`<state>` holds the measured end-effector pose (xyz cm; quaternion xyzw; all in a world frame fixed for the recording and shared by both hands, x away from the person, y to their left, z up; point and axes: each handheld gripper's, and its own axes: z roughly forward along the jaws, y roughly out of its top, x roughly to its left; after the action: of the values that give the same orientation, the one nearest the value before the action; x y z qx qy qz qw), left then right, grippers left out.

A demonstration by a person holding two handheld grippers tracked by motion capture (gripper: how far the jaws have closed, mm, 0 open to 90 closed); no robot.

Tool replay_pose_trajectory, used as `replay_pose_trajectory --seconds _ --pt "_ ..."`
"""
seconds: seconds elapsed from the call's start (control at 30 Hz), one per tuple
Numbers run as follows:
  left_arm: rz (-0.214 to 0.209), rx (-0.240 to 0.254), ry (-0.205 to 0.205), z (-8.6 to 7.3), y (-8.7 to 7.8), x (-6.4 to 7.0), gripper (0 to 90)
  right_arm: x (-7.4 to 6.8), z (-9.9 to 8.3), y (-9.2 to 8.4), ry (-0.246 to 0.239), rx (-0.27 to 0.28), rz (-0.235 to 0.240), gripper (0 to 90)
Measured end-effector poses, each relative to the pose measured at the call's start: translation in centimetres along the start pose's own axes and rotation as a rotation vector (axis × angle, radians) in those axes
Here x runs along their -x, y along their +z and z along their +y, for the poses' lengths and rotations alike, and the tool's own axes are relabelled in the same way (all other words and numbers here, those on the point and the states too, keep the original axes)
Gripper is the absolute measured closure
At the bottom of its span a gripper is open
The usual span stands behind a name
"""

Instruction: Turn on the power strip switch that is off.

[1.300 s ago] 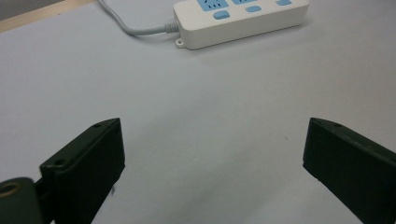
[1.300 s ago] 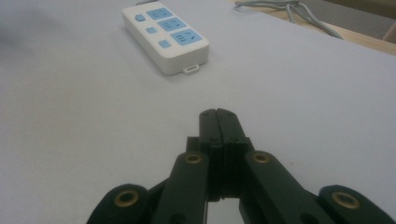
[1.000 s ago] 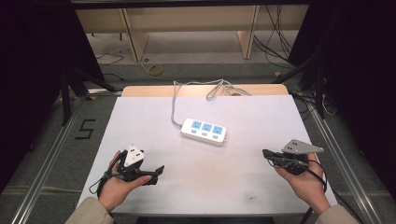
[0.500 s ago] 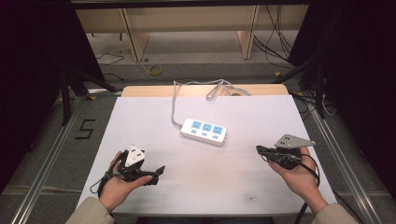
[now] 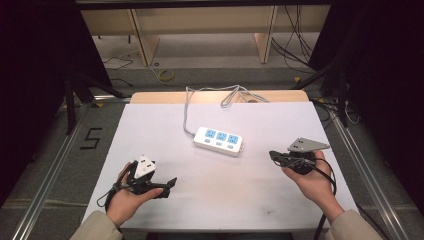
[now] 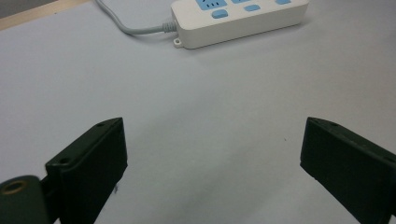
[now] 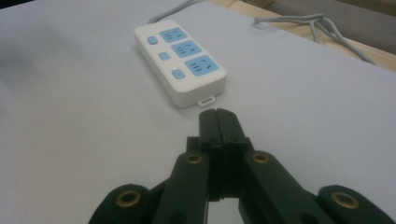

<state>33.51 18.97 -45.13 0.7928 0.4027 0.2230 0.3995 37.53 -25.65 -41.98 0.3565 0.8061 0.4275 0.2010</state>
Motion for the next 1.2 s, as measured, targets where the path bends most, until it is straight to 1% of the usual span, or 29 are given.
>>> replay_pose_trajectory --seconds 0.1,0.3,0.33,0.57,0.73,1.2 --pt "-0.004 -0.005 0.006 0.0 0.0 0.0 7.8 0.0 0.5 0.5 0.002 -0.001 0.002 90.0" --pt "-0.004 -0.002 -0.001 0.0 0.0 0.0 8.1 0.0 0.9 1.0 0.003 -0.006 0.005 90.0" --pt "-0.004 -0.002 -0.001 0.0 0.0 0.0 8.1 0.0 1.1 1.3 -0.003 -0.014 0.004 90.0" --pt "-0.004 -0.001 -0.002 0.0 0.0 0.0 8.1 -0.1 1.7 2.2 -0.007 -0.023 0.011 90.0" --pt "0.000 -0.003 -0.001 0.0 0.0 0.0 8.1 -0.2 2.0 2.6 -0.006 -0.020 0.015 90.0" --pt "-0.002 -0.003 -0.002 0.0 0.0 0.0 8.3 -0.6 3.3 4.4 -0.019 -0.034 0.030 90.0"
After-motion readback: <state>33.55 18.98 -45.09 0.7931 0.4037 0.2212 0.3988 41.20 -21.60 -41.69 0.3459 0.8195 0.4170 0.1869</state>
